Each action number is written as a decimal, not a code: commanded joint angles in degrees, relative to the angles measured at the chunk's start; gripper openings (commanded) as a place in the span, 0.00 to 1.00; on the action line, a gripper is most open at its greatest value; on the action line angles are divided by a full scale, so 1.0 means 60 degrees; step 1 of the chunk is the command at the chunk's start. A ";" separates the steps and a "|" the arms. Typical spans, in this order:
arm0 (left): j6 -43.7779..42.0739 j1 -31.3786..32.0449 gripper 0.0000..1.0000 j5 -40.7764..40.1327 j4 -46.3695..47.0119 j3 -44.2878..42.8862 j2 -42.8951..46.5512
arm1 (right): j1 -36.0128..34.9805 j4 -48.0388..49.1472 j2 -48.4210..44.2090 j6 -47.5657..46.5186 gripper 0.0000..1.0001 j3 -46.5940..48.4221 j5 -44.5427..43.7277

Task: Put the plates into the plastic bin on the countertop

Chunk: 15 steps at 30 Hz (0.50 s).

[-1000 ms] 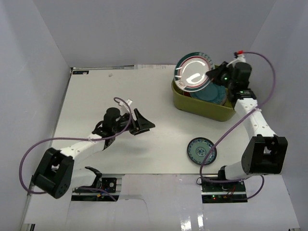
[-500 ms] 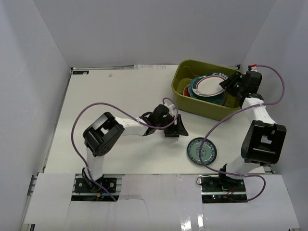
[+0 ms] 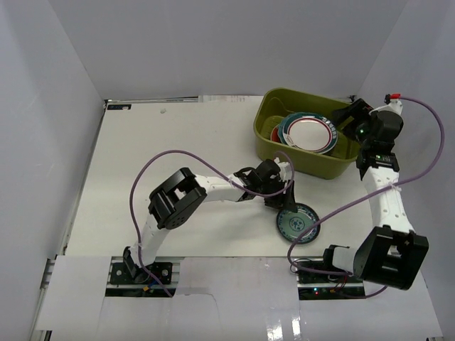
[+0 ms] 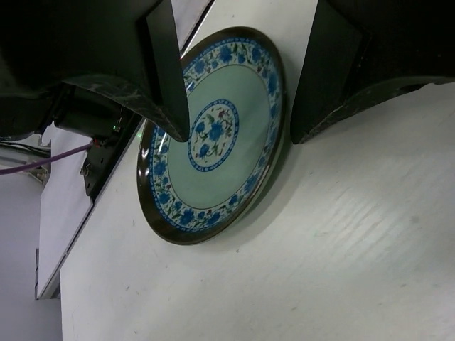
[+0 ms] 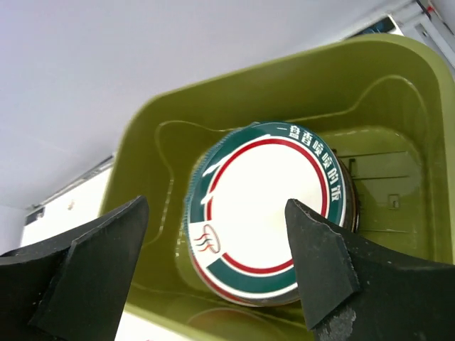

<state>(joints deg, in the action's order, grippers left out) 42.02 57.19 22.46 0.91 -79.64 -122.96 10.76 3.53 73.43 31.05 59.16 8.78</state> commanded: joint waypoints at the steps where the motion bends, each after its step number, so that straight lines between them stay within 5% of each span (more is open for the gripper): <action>1: -0.0836 0.0312 0.68 -0.0594 -0.1718 -0.0116 -0.0717 | 0.0008 0.0774 -0.0796 0.0215 0.83 -0.0630 0.0308; 5: -0.0924 0.0327 0.46 -0.0725 -0.1821 -0.0131 -0.0952 | -0.0007 0.0979 -0.1280 0.0552 0.81 -0.1172 0.1085; 9: -0.1084 0.0327 0.02 -0.1033 -0.1865 0.0059 -0.0720 | -0.0255 0.1491 -0.1836 0.0948 0.79 -0.1845 0.2255; 15: -0.0795 -0.0170 0.00 -0.0478 -0.1090 0.1255 0.0861 | -0.2140 0.1682 -0.2262 0.0656 0.79 -0.2739 0.2712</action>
<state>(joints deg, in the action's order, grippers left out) 37.91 58.22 21.52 0.05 -77.82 -122.74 2.04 9.74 61.84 35.57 43.97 21.21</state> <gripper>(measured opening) 0.037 0.795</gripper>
